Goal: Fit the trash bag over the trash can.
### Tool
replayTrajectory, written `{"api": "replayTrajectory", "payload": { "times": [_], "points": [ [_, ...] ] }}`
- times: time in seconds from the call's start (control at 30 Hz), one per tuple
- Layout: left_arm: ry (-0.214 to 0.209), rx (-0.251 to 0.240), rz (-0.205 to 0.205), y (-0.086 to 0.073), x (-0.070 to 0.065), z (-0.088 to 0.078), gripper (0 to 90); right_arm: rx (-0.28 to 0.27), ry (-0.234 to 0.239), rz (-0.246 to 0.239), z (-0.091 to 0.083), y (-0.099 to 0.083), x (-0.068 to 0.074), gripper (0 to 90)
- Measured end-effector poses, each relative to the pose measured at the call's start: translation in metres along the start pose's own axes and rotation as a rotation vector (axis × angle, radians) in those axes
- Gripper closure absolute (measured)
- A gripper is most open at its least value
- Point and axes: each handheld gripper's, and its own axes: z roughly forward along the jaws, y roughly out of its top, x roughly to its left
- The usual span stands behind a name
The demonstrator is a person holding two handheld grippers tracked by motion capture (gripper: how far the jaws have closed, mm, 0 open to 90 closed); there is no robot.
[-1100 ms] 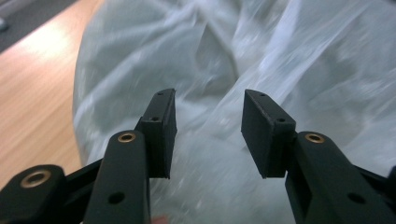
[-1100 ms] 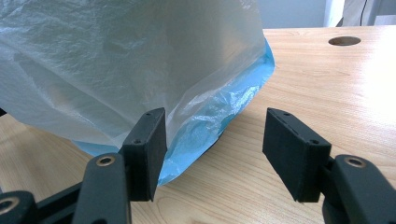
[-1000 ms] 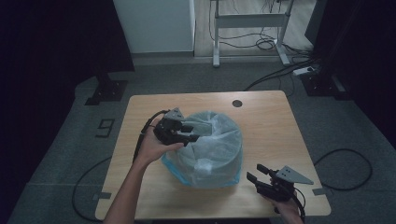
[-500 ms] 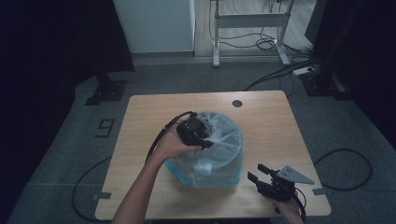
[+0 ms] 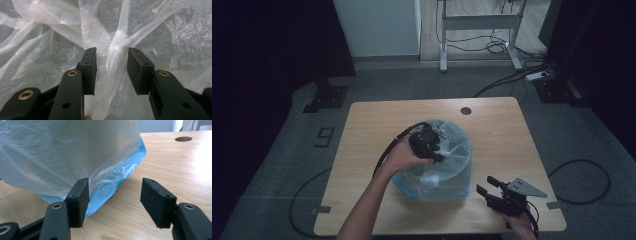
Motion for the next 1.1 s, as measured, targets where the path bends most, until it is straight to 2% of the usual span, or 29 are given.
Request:
{"api": "replayTrajectory", "payload": {
  "times": [0.13,0.4,0.53,0.63,0.73,0.87,1.03,1.1],
  "points": [
    [-0.010,-0.018,-0.003,-0.002,0.001,-0.003,57.3,0.002,-0.003,0.002,0.000,0.000,0.000,39.2],
    [-0.013,-0.112,-0.010,-0.012,0.001,-0.024,52.4,0.003,-0.009,0.005,0.000,-0.001,-0.001,39.1],
    [-0.019,-0.185,-0.034,-0.024,0.003,-0.037,46.8,0.004,-0.010,0.003,0.001,-0.001,0.000,38.9],
    [-0.002,-0.210,-0.058,-0.032,0.005,-0.042,45.6,0.008,-0.011,0.002,0.002,-0.001,0.000,38.9],
    [0.020,-0.205,-0.080,-0.032,0.007,-0.041,48.7,0.009,-0.013,0.003,0.003,-0.002,0.001,39.0],
    [0.033,-0.186,-0.082,-0.024,0.007,-0.035,53.1,0.014,-0.012,-0.002,0.004,-0.002,0.003,38.9],
    [0.026,-0.131,-0.050,-0.012,0.000,-0.024,58.0,0.010,-0.015,0.006,0.003,-0.002,0.000,39.0],
    [0.016,-0.115,-0.024,-0.009,-0.004,-0.020,60.4,0.010,-0.016,0.004,0.003,-0.002,0.000,39.0]
  ]
}}
